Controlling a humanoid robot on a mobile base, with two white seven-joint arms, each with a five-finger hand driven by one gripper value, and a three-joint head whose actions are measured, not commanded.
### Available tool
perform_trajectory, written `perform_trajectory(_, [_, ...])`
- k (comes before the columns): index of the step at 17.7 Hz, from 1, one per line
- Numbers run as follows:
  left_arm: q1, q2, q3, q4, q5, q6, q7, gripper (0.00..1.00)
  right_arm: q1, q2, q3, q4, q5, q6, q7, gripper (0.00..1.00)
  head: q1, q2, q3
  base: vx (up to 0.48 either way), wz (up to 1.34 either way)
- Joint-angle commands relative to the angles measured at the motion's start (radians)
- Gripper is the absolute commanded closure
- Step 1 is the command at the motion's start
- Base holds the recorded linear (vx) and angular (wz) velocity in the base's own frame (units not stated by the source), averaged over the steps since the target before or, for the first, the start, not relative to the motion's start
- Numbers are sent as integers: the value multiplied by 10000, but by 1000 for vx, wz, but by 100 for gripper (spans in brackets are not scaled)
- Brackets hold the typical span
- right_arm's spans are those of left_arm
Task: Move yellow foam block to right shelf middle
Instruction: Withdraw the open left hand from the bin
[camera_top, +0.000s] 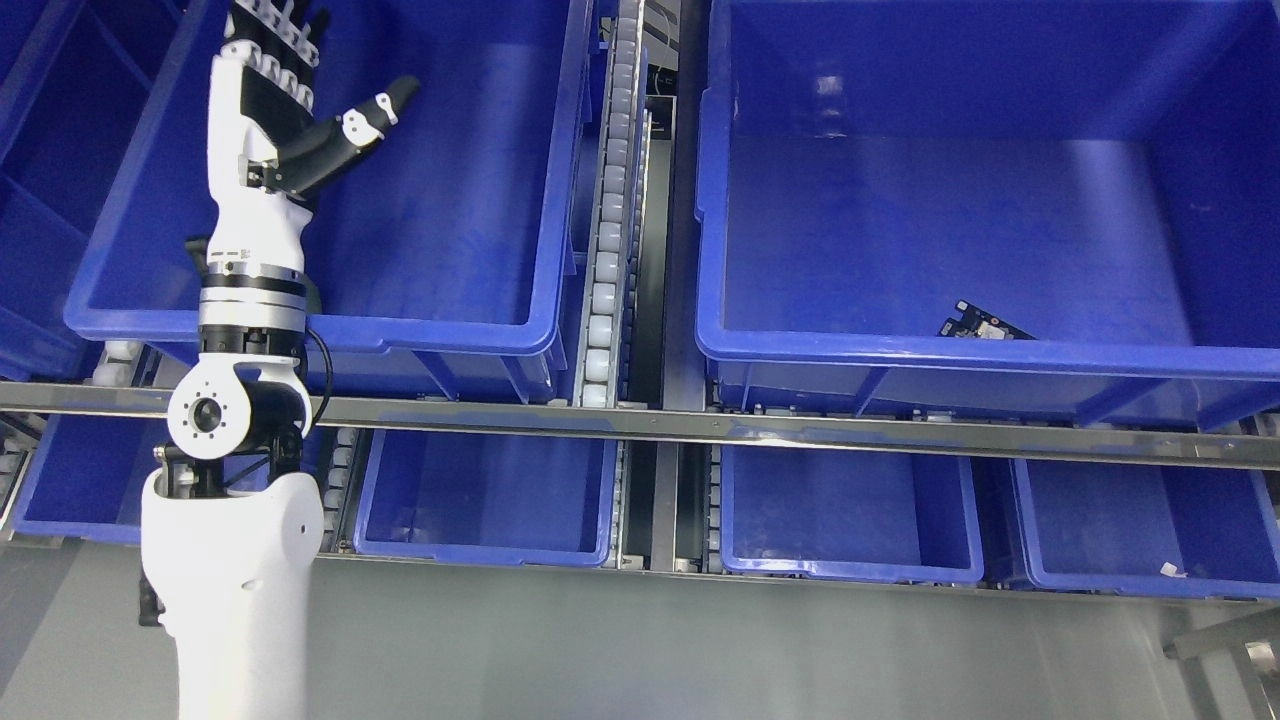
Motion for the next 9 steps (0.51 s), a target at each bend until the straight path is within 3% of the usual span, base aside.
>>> perform_trajectory(1, [83, 175, 96, -84, 1, 556, 2, 0, -15, -175, 0, -175, 0, -5, -1, 0, 0, 0, 0, 0, 0])
perform_trajectory(9, [82, 175, 96, -100, 1, 572, 33, 0, -30, -175, 0, -175, 0, -5, -1, 0, 0, 0, 0, 0, 0])
